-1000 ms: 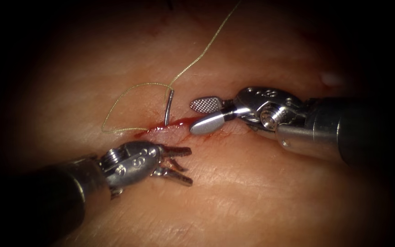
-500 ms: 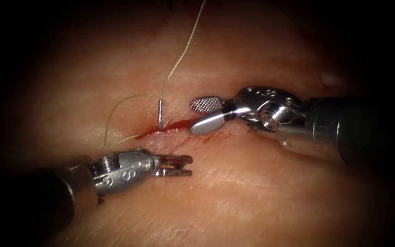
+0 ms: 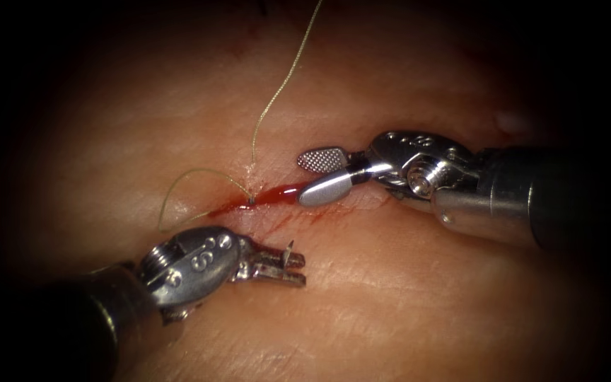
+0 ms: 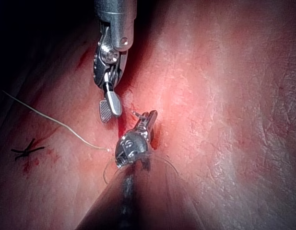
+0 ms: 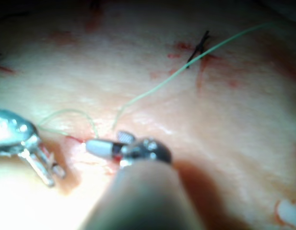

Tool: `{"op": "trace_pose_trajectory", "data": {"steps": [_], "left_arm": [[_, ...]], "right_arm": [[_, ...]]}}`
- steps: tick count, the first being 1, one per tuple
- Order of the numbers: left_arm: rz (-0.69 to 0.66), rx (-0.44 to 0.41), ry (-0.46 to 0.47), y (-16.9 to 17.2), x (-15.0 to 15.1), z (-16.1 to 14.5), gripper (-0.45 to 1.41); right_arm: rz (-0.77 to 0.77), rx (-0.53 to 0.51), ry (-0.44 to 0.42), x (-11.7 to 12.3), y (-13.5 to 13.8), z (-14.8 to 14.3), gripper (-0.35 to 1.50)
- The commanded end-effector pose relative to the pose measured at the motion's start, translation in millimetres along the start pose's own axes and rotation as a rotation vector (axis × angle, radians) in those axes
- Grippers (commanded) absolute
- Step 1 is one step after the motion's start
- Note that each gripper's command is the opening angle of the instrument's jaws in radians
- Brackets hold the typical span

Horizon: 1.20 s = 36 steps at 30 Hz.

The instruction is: Wound Closure

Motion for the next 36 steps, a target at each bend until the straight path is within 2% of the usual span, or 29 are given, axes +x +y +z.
{"op": "trace_pose_trajectory", "data": {"steps": [1, 15, 27, 30, 36], "left_arm": [[0.0, -0.007, 0.012, -0.3, 0.2, 0.6, -0.45], [-0.145, -0.107, 0.13, 3.1, 4.7, -0.8, -0.45], [-0.266, -0.198, 0.163, 5.0, 6.0, -1.5, -0.45], [-0.27, -0.207, 0.159, 5.0, 6.7, -1.9, -0.45], [-0.09, -0.188, 0.184, 4.7, 9.4, -3.8, -0.45]], "right_arm": [[-0.002, 0.002, 0.002, 0.2, 0.5, 0.7, 1.08], [0.007, 0.013, -0.006, -0.5, -0.1, 0.1, 0.98], [0.017, 0.02, -0.012, -0.9, -0.4, -0.1, 0.98], [0.017, 0.02, -0.012, -0.9, -0.4, -0.1, 0.98], [0.016, 0.02, -0.012, -0.9, -0.4, -0.1, 0.96]]}}
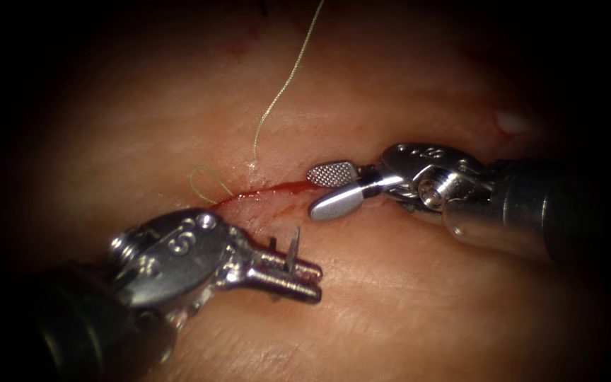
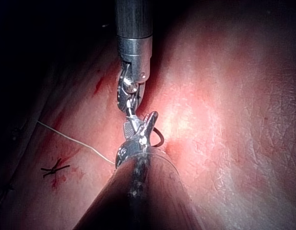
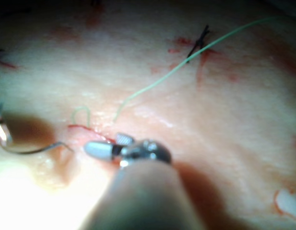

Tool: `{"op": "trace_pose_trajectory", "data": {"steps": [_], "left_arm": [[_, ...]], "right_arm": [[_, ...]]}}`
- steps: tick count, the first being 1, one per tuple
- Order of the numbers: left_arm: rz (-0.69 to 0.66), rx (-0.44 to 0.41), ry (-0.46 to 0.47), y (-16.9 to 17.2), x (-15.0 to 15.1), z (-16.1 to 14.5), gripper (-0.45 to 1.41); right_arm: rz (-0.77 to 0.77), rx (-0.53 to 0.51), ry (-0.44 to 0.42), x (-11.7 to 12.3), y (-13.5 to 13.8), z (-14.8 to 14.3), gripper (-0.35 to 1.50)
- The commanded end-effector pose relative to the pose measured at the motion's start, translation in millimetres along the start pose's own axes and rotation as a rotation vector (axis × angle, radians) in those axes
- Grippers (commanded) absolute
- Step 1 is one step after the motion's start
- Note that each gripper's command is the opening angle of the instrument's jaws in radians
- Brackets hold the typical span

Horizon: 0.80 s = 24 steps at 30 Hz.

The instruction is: Wound Closure

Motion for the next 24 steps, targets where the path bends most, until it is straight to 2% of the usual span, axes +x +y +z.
{"op": "trace_pose_trajectory", "data": {"steps": [1, 7, 11, 15, 24], "left_arm": [[0.035, 0.006, 0.0, -0.7, 0.4, 0.1, -0.45], [0.263, 0.059, -0.002, -1.7, 3.1, -1.3, -0.45], [0.4, 0.164, -0.086, -3.4, 4.1, -2.2, -0.45], [0.488, 0.218, -0.157, -5.4, 4.7, -3.0, -0.45], [0.674, 0.287, -0.173, -9.3, 7.3, -4.4, -0.45]], "right_arm": [[0.002, 0.002, 0.0, 0.2, 0.6, 0.7, 0.96], [-0.054, 0.001, -0.001, -0.1, 0.7, 0.8, 0.96], [-0.068, 0.002, -0.002, -0.3, 0.7, 0.9, 0.96], [-0.092, 0.003, -0.003, -0.5, 0.6, 1.0, 0.96], [-0.229, 0.008, -0.003, -0.2, -1.2, 1.4, 0.86]]}}
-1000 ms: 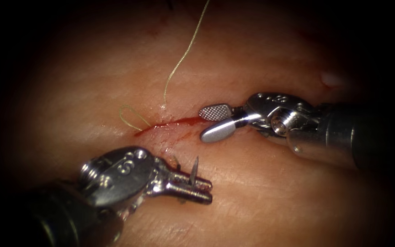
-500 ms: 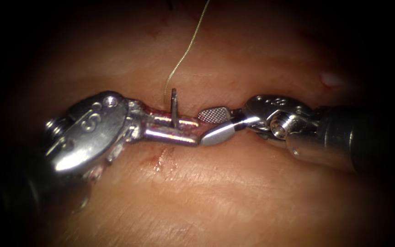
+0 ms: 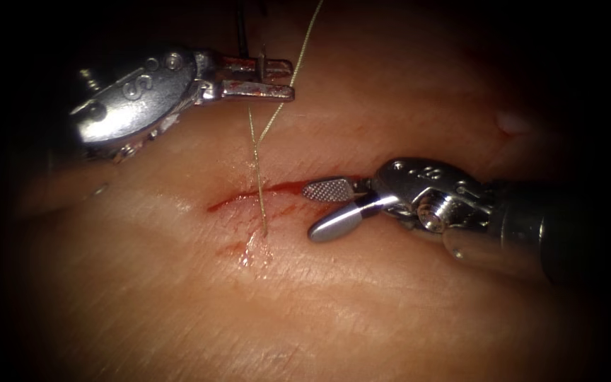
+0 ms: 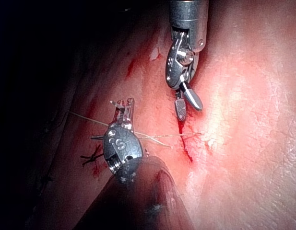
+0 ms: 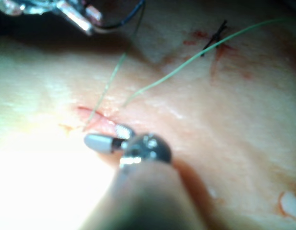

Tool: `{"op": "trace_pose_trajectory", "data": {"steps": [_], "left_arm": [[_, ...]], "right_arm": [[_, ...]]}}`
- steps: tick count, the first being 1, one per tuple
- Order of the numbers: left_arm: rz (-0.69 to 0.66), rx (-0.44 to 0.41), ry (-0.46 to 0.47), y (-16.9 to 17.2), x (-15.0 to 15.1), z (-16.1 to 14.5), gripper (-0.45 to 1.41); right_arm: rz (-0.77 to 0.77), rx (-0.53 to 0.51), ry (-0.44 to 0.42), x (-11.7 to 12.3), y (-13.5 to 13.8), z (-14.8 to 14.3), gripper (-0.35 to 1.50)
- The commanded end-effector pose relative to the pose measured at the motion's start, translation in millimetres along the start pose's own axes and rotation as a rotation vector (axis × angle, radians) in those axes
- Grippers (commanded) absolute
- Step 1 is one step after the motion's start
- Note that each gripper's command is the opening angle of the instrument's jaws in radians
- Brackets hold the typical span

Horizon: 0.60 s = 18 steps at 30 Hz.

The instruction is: Wound Closure

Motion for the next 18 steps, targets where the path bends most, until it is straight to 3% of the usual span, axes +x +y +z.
{"op": "trace_pose_trajectory", "data": {"steps": [1, 6, 11, 18], "left_arm": [[0.013, 0.005, -0.002, -1.0, -0.2, 0.4, -0.45], [0.039, 0.027, -0.011, -2.4, 0.8, 0.0, -0.45], [0.036, 0.008, 0.001, -1.5, 1.0, -0.6, -0.45], [0.037, -0.01, 0.053, 0.1, 0.9, -2.3, -0.45]], "right_arm": [[-0.038, -0.008, -0.004, 0.5, -0.2, 0.8, 0.86], [-0.133, -0.117, -0.063, 1.6, -2.6, 1.2, 0.88], [-0.149, -0.193, -0.065, 1.7, -4.7, 2.9, 0.84], [-0.179, -0.33, -0.079, 1.9, -4.2, 4.3, 0.79]]}}
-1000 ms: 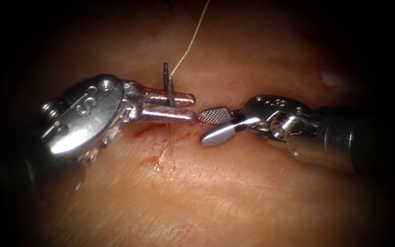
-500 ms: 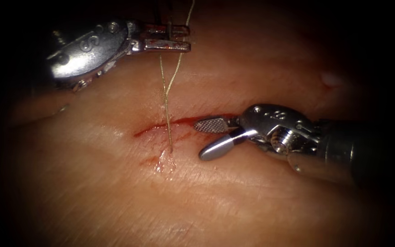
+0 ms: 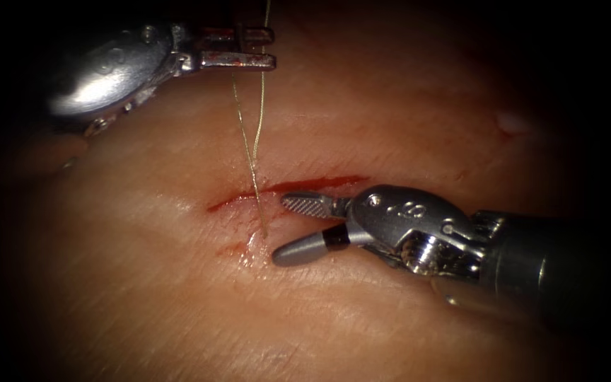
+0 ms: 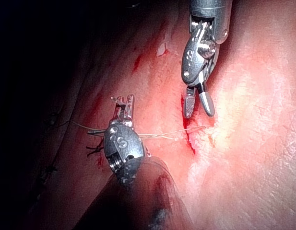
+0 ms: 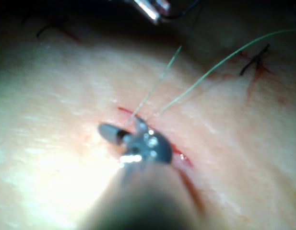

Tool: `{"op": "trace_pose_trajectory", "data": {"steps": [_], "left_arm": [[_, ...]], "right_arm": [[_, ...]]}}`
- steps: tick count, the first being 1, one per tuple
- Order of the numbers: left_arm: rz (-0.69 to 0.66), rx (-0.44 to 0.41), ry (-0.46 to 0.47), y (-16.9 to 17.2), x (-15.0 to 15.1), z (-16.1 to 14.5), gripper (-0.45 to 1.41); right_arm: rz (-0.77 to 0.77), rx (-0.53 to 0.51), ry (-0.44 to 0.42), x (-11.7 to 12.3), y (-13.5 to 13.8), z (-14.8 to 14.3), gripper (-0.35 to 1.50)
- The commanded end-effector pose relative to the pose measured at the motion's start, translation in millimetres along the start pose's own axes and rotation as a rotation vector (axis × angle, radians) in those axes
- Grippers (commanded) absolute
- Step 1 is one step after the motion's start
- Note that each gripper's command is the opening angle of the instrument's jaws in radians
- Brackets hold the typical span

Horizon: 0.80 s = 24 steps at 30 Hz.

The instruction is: Wound Closure

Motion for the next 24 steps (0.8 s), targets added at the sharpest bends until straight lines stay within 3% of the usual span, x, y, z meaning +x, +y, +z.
{"op": "trace_pose_trajectory", "data": {"steps": [1, 5, 8, 9, 13, 19, 21, 24], "left_arm": [[0.002, 0.0, 0.013, -0.4, -0.4, 0.1, -0.45], [0.002, -0.001, 0.025, 0.1, -0.4, -0.8, -0.45], [0.003, -0.004, 0.026, 0.4, -0.4, -1.1, -0.45], [0.002, -0.005, 0.03, 0.4, -0.3, -1.1, -0.45], [0.002, -0.007, 0.033, 0.5, -0.3, -1.0, -0.45], [0.003, -0.009, 0.034, 0.7, -0.3, -1.0, -0.45], [0.003, -0.009, 0.034, 0.7, -0.2, -1.0, -0.45], [0.003, -0.009, 0.034, 0.8, -0.2, -1.0, -0.45]], "right_arm": [[0.002, -0.013, 0.001, -0.2, 0.7, 1.0, 0.79], [0.005, -0.027, -0.006, -1.3, 1.4, 1.5, 0.79], [-0.001, -0.021, -0.008, -2.0, 1.6, 2.0, 0.71], [-0.004, -0.014, -0.009, -2.2, 1.6, 2.4, 0.59], [-0.006, 0.0, -0.013, -2.4, 1.4, 2.8, 0.41], [-0.013, 0.016, -0.023, -3.0, 1.1, 4.1, 0.36], [-0.015, 0.022, -0.028, -3.1, 1.0, 4.5, 0.27], [-0.024, 0.033, -0.037, -3.3, 0.9, 4.9, -0.08]]}}
